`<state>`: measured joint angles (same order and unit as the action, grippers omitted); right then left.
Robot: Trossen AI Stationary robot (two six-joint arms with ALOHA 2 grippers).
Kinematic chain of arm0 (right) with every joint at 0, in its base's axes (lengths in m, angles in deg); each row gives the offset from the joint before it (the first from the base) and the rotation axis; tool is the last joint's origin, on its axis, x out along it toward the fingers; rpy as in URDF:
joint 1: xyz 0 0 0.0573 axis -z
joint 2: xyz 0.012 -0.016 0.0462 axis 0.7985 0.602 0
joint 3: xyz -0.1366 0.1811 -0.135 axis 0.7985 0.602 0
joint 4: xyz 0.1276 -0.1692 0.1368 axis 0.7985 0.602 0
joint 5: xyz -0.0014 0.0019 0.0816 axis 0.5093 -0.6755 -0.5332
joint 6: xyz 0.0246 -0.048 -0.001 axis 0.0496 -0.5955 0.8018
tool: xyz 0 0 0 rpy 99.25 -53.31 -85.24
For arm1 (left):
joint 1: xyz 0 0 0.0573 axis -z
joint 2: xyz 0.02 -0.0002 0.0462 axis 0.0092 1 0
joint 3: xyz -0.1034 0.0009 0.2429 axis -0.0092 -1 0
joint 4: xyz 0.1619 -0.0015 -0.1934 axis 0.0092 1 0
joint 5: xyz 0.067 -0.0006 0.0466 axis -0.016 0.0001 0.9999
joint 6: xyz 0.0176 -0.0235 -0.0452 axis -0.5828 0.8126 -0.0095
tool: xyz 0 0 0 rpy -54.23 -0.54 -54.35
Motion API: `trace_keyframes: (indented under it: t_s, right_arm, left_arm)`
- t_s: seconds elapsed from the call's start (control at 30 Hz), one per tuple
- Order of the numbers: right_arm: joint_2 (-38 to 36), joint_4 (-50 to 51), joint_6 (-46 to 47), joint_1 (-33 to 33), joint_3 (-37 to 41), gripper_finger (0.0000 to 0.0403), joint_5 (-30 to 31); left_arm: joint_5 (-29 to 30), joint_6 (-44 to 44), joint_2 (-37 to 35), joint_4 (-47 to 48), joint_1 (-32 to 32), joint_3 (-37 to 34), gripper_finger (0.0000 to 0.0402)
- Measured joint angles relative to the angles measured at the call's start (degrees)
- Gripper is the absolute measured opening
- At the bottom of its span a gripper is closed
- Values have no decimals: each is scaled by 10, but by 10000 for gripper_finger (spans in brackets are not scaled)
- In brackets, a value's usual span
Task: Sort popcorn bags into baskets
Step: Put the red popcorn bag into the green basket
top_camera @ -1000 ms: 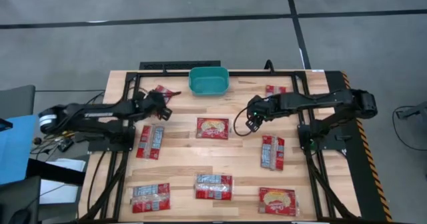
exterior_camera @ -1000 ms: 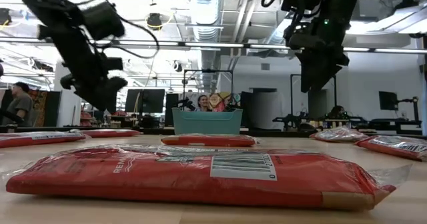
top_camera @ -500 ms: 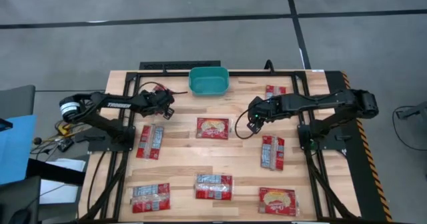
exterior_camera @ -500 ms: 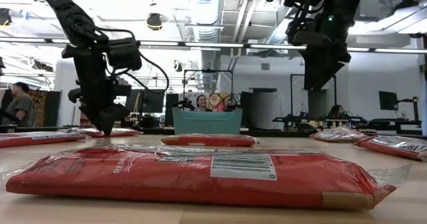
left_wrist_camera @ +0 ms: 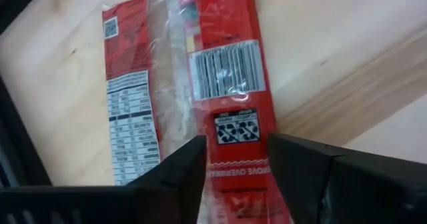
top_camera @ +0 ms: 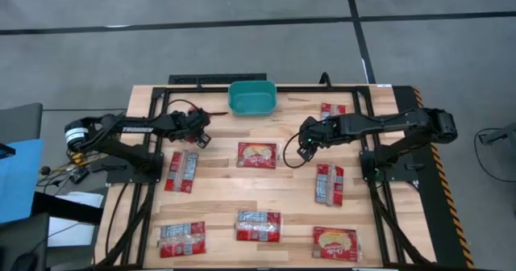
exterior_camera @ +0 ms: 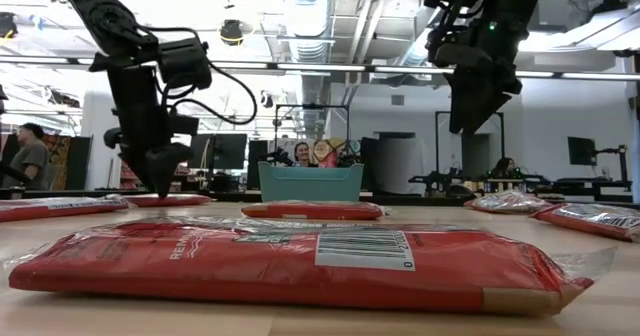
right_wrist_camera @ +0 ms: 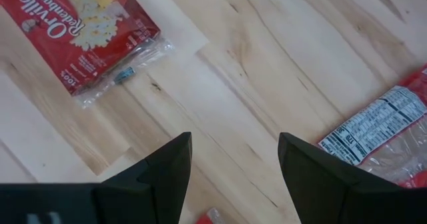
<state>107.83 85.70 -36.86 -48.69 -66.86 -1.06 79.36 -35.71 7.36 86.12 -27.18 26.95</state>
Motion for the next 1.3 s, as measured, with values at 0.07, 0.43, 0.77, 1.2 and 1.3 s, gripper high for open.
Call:
trace_keyframes:
  t_s: [0.07, 0.43, 0.77, 1.2, 1.3]
  right_arm:
    - [0, 1, 0, 0, 0, 249, 1]
    - [0, 0, 0, -1, 0, 249, 5]
    - [0, -10, 4, -10, 0, 249, 6]
    - [0, -12, 4, -34, 0, 249, 40]
    - [0, -12, 4, -46, 0, 249, 55]
  left_arm:
    - [0, 1, 4, 2, 0, 0, 166]
    - [-30, 14, 20, 23, -3, 0, 176]
    - [-8, 12, 86, 25, -10, 3, 40]
    - [-40, -30, 48, 18, 10, 23, 0]
    - [-42, -30, 21, 25, 16, 22, 0]
